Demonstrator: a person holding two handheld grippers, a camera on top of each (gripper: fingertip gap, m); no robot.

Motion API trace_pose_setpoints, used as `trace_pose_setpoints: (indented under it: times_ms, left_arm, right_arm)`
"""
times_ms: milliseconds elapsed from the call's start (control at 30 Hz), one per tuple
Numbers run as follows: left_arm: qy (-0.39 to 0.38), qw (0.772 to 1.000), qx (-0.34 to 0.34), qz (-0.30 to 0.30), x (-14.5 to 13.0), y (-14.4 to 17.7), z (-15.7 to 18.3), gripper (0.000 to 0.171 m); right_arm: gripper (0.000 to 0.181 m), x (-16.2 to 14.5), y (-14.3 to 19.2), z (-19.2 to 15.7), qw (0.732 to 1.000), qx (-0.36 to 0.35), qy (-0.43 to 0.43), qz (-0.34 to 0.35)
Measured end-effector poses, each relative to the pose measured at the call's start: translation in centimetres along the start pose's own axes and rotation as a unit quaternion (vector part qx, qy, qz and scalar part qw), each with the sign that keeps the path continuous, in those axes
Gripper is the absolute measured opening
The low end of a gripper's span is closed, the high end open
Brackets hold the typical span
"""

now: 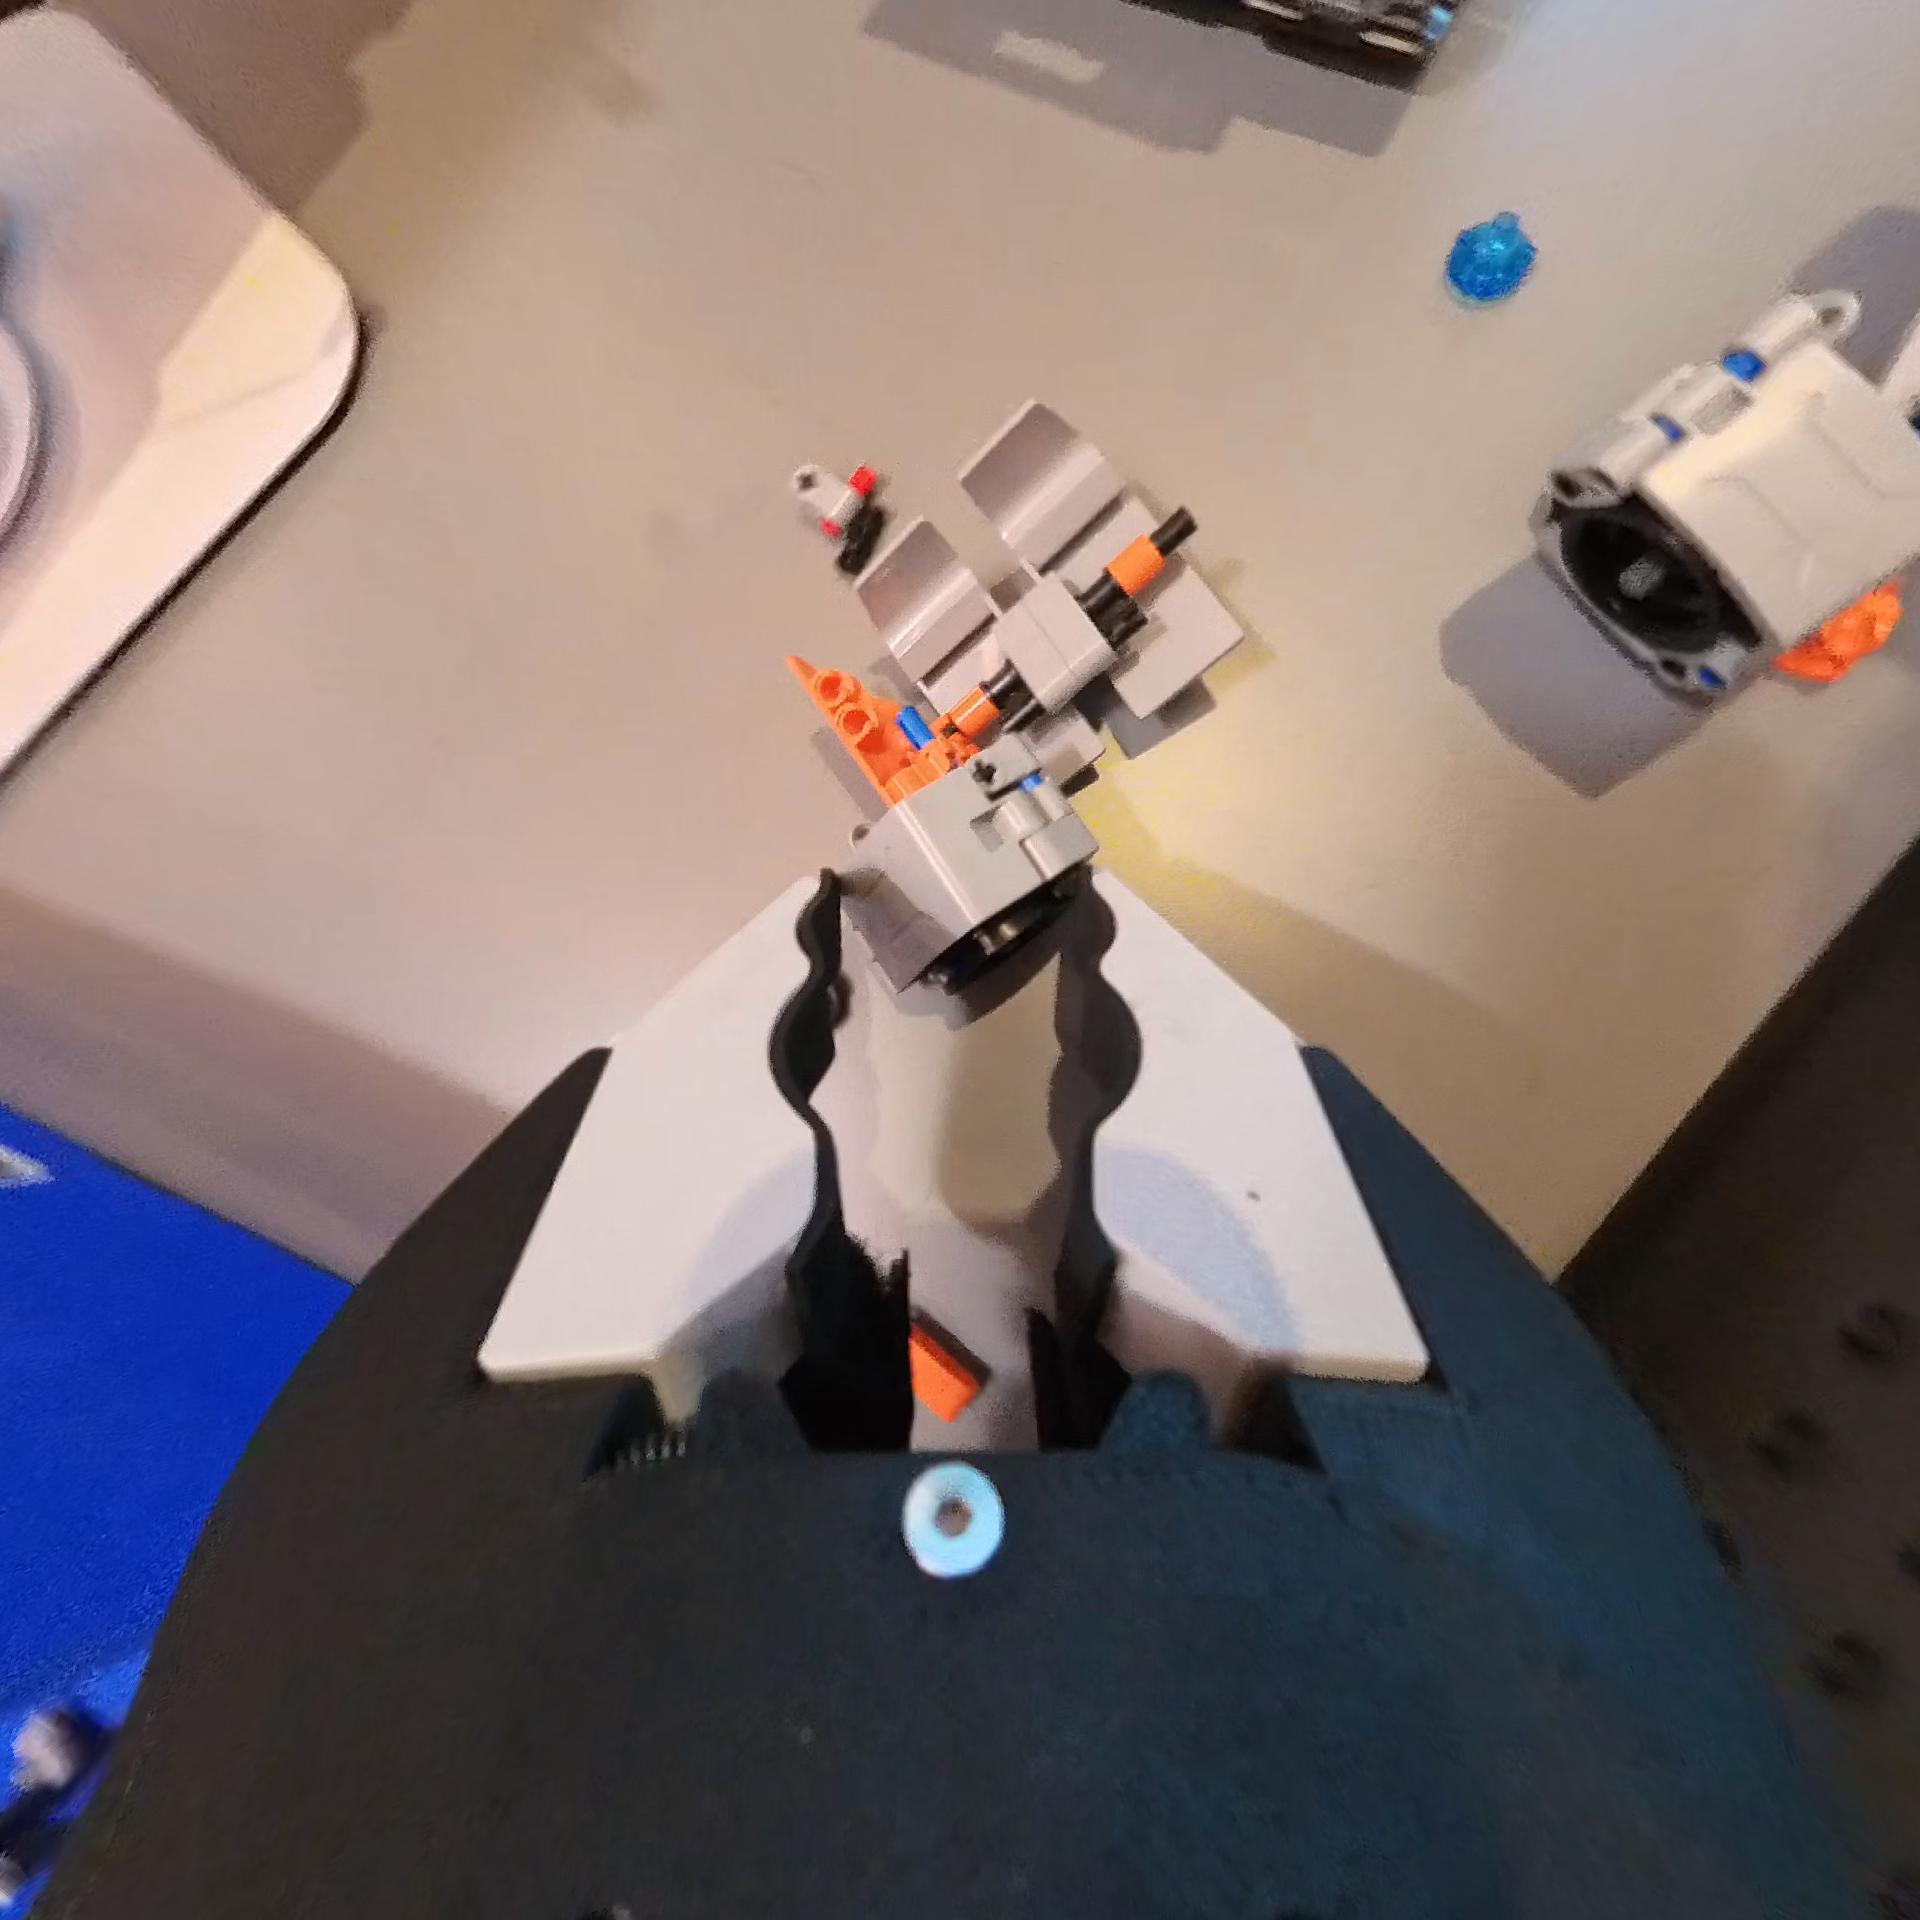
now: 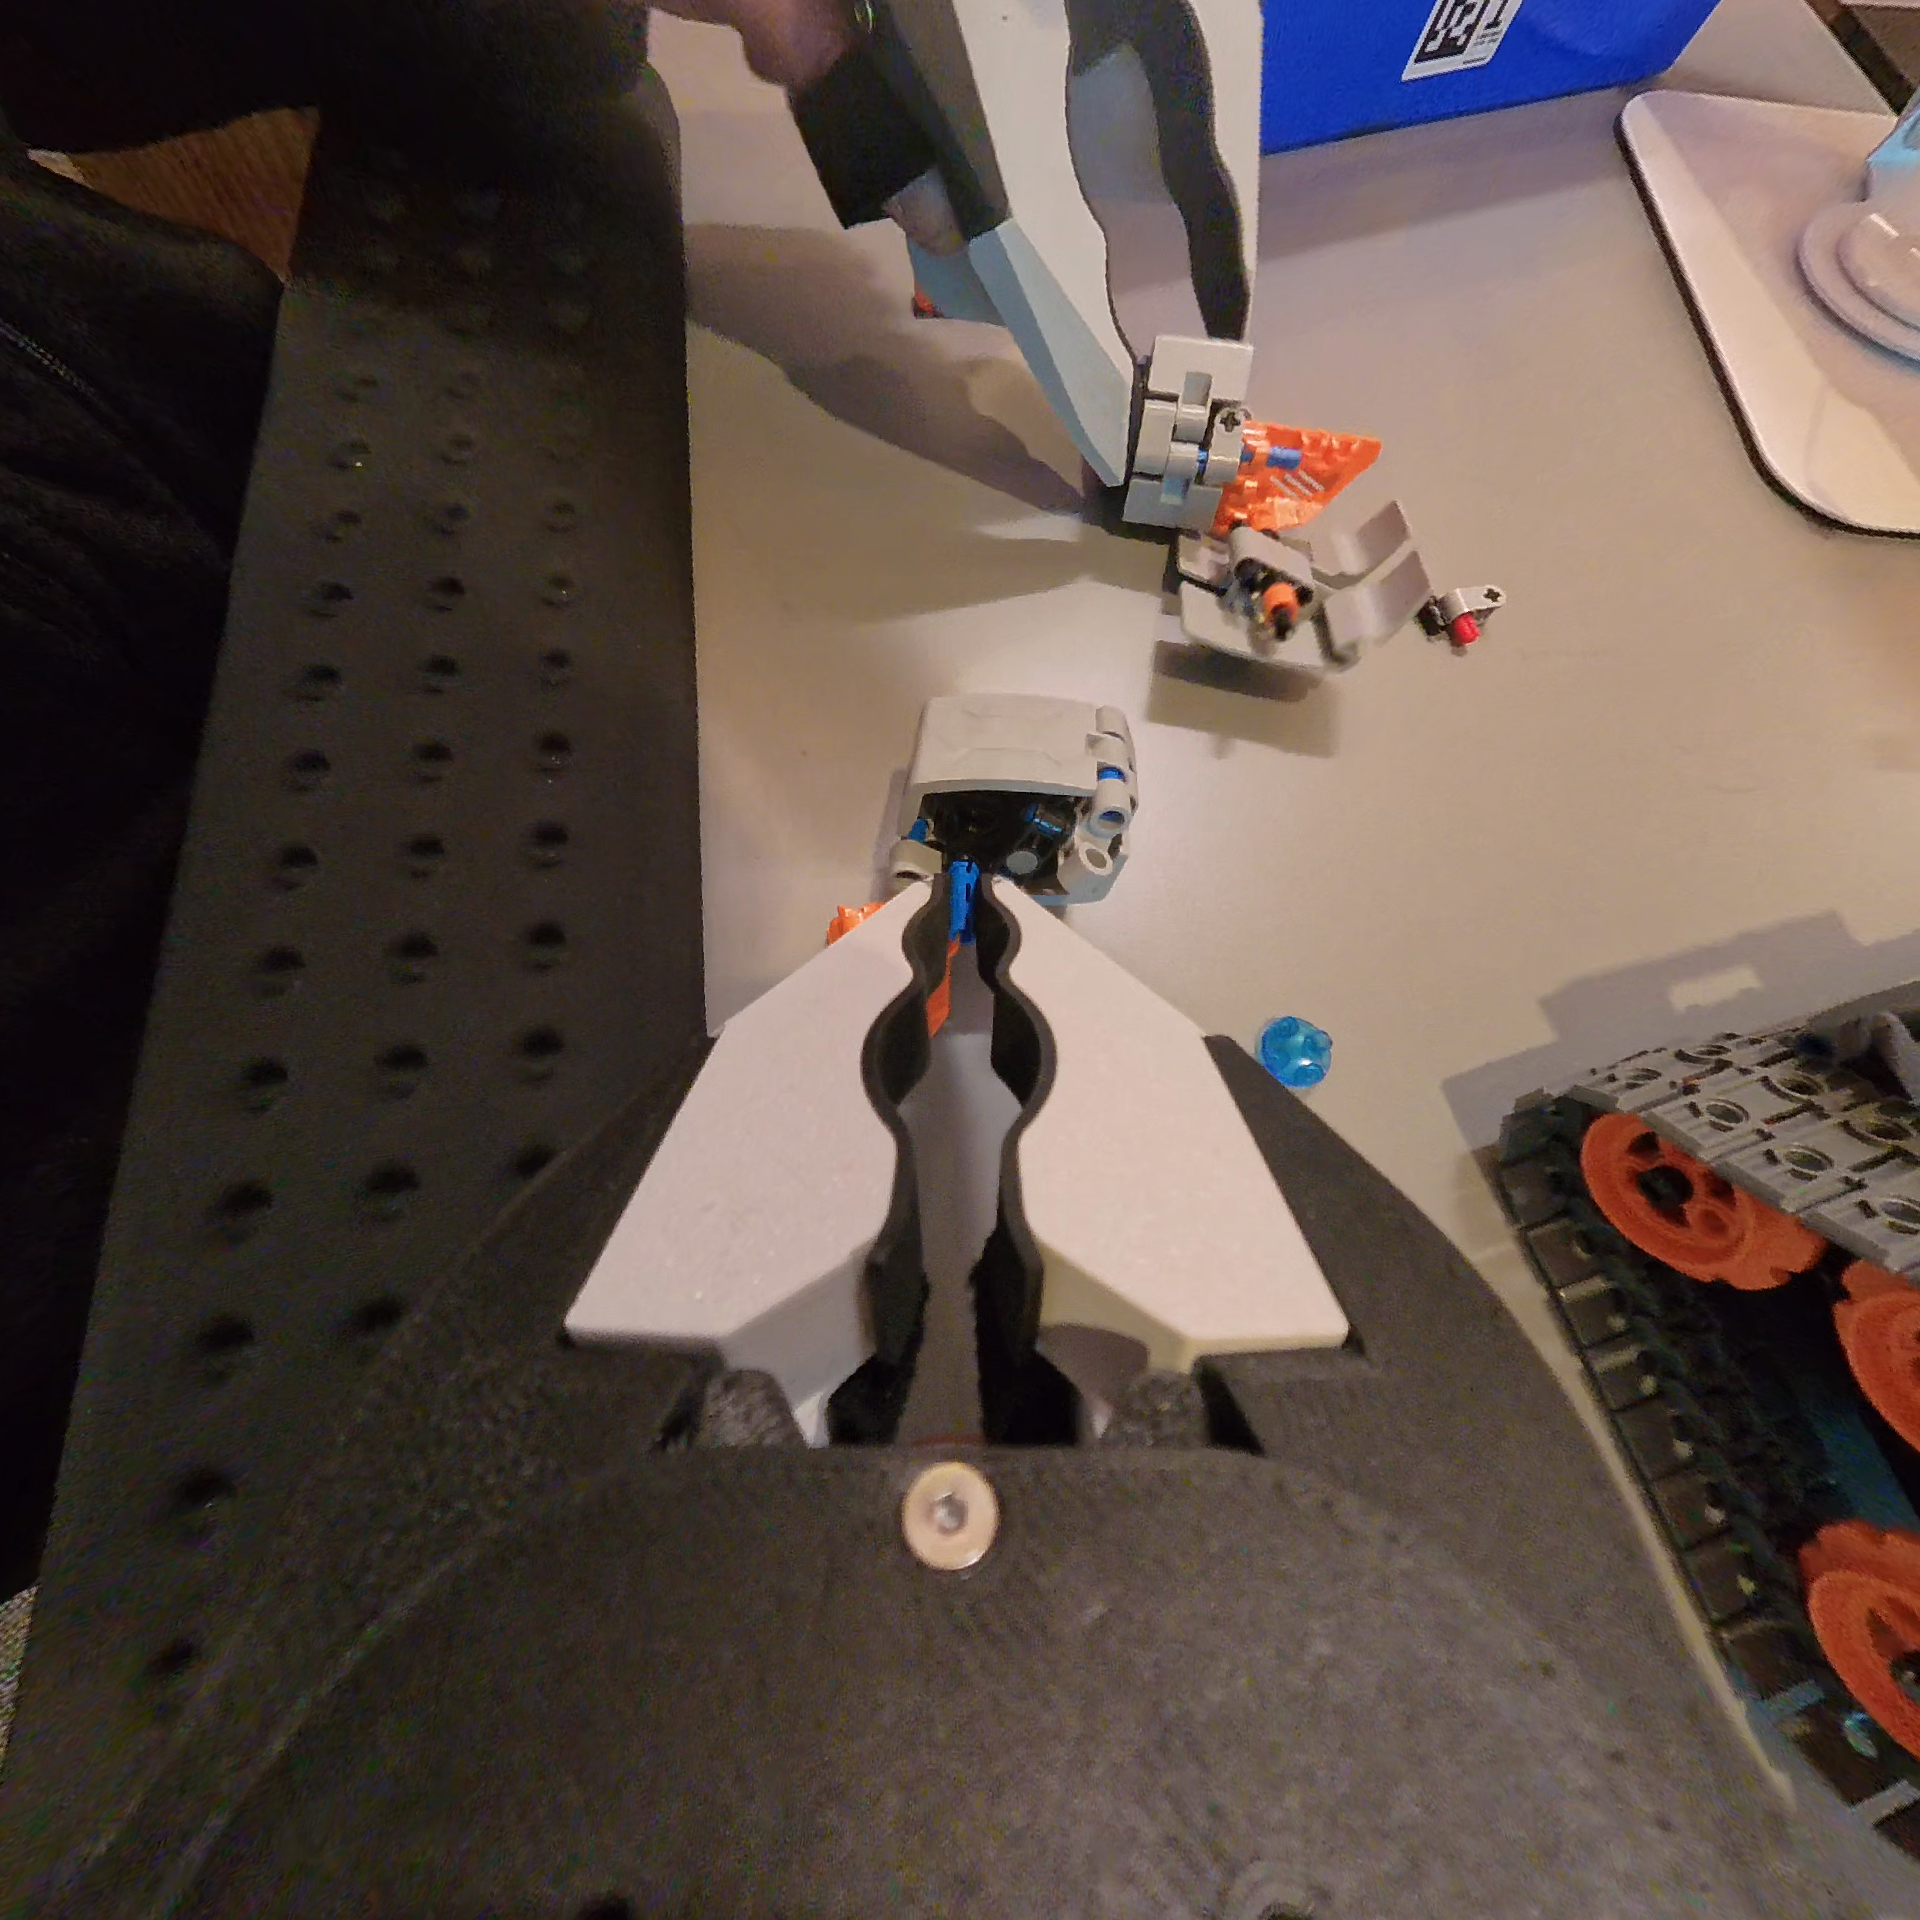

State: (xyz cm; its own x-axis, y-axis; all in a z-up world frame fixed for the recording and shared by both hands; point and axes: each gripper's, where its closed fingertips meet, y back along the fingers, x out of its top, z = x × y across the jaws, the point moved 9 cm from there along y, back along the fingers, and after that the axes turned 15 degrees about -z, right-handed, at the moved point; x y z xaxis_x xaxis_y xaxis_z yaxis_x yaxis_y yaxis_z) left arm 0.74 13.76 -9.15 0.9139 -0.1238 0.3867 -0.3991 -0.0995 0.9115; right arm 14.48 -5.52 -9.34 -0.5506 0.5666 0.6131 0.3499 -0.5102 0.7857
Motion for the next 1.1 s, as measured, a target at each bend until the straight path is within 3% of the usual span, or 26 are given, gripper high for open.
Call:
trace_pose_setpoints:
  times_ms: [133, 233, 300, 333, 367, 500, 633, 800, 1100]
  left_arm:
    - [-0.14, 0.989, 0.043, -0.019, 0.5, 0.0, -0.1, 0.041]
    - [-0.311, 0.948, 0.072, -0.013, 0.5, 0.3, 0.9, 0.041]
    - [-0.35, 0.935, 0.056, -0.006, 0.7, 0.4, 0.9, 0.041]
    - [-0.356, 0.933, 0.06, -0.006, 0.8, 0.5, 0.7, 0.04]
    - [-0.351, 0.934, 0.067, -0.01, 0.8, 0.5, 0.2, 0.05]
    - [-0.279, 0.96, 0.019, -0.014, 0.6, 0.8, -0.7, 0.073]
    - [-0.253, 0.967, 0.008, -0.007, 0.8, 0.2, 0.1, 0.073]
    - [-0.239, 0.971, 0.015, -0.019, 1.2, -1.0, 0.1, 0.048]
    - [-0.274, 0.962, 0.005, -0.011, 1.7, -1.1, 1.0, 0.046]
  right_arm:
    - [0.001, 0.0, 0.1, 0.0, 1.0, 0.001, -0.001, 0.001]
    - [0.001, -0.1, 0.1, 0.1, 1.0, 0.002, -0.001, 0.002]
    - [0.002, -0.1, 0.1, 0.0, 1.0, 0.004, 0.001, 0.002]
    - [0.002, -0.1, 0.1, 0.0, 1.0, 0.004, 0.001, 0.001]
    - [0.002, -0.1, 0.2, 0.0, 1.0, 0.003, 0.001, 0.001]
    - [0.002, -0.2, 0.3, 0.3, 1.0, 0.004, -0.006, 0.005]
    - [0.002, -0.3, 0.1, 0.5, 1.0, 0.015, -0.021, 0.005]
    - [0.002, -0.6, 0.1, 1.2, 0.998, 0.024, -0.052, 0.005]
    - [0.002, -1.3, -0.8, 2.3, 0.993, 0.05, -0.107, -0.018]
